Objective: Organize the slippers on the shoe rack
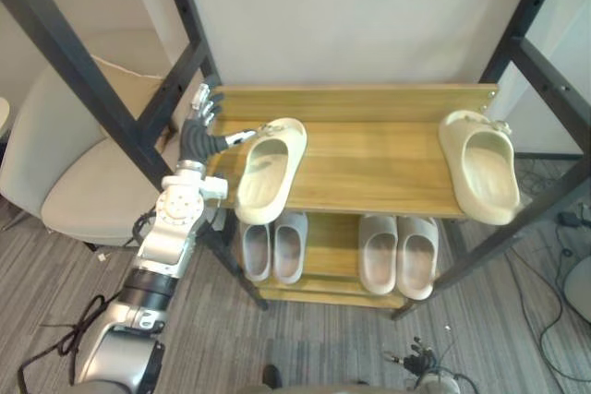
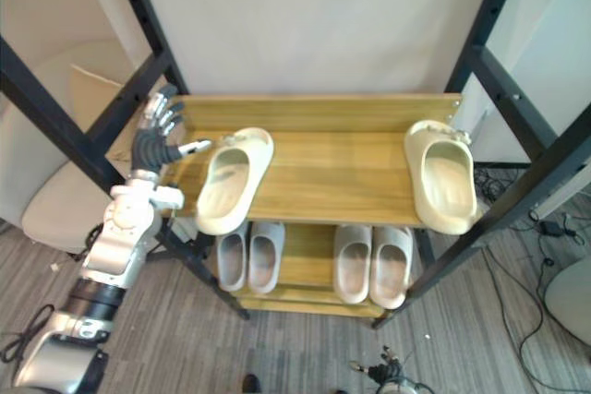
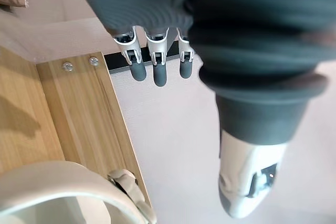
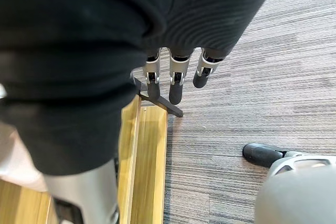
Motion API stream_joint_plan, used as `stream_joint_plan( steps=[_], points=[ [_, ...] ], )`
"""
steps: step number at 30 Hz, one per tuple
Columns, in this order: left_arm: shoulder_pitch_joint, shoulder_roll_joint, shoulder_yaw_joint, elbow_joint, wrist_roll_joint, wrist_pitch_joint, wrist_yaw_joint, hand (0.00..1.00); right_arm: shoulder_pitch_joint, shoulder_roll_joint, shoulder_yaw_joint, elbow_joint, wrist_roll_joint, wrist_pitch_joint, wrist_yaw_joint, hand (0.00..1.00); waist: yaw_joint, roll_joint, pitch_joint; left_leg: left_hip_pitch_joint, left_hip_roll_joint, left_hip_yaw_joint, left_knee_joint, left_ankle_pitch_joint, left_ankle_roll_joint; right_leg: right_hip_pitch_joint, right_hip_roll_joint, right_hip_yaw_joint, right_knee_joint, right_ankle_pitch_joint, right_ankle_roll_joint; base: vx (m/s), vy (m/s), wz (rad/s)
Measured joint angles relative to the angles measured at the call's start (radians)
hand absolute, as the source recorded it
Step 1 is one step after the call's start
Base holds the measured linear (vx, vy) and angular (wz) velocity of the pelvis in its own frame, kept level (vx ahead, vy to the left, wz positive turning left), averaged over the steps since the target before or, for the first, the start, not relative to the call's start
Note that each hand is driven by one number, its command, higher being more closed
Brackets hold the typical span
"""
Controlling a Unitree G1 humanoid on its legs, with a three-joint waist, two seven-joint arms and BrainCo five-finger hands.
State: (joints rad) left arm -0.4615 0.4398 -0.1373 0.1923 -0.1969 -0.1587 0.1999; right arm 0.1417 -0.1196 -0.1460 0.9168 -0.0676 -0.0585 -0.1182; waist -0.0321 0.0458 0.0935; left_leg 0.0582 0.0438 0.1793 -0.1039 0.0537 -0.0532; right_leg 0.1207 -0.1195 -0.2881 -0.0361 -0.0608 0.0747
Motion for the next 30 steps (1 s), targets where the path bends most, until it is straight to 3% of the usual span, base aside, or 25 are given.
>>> stream_joint_plan(
  steps=[16,24,30],
  points=[
    [-0.121,0.061,-0.02,0.172,0.048,0.035,-0.007,0.0,0.01,0.001,-0.009,-0.003,0.003,0.0,-0.001,0.0,-0.034,0.006,0.025,-0.023,0.001,0.004,0.001,0.0,-0.002,-0.039,0.0,0.023,0.011,0.003,0.0,0.01,0.0,-0.03],
    [-0.176,0.067,-0.024,0.226,0.075,0.038,-0.007,0.0,0.008,-0.007,-0.018,-0.007,0.029,-0.001,-0.002,0.0,-0.035,0.036,0.049,-0.027,0.003,0.005,0.0,0.0,-0.002,-0.05,0.0,0.028,0.018,0.002,0.0,0.0,0.001,-0.02],
    [-0.179,0.09,-0.025,0.231,0.097,0.039,-0.007,0.0,0.008,-0.007,-0.033,-0.008,0.031,-0.002,-0.005,0.0,-0.04,0.037,0.057,-0.028,0.004,0.011,0.0,-0.001,-0.003,-0.055,0.0,0.036,0.018,0.003,0.0,-0.01,0.007,-0.03]
  ],
)
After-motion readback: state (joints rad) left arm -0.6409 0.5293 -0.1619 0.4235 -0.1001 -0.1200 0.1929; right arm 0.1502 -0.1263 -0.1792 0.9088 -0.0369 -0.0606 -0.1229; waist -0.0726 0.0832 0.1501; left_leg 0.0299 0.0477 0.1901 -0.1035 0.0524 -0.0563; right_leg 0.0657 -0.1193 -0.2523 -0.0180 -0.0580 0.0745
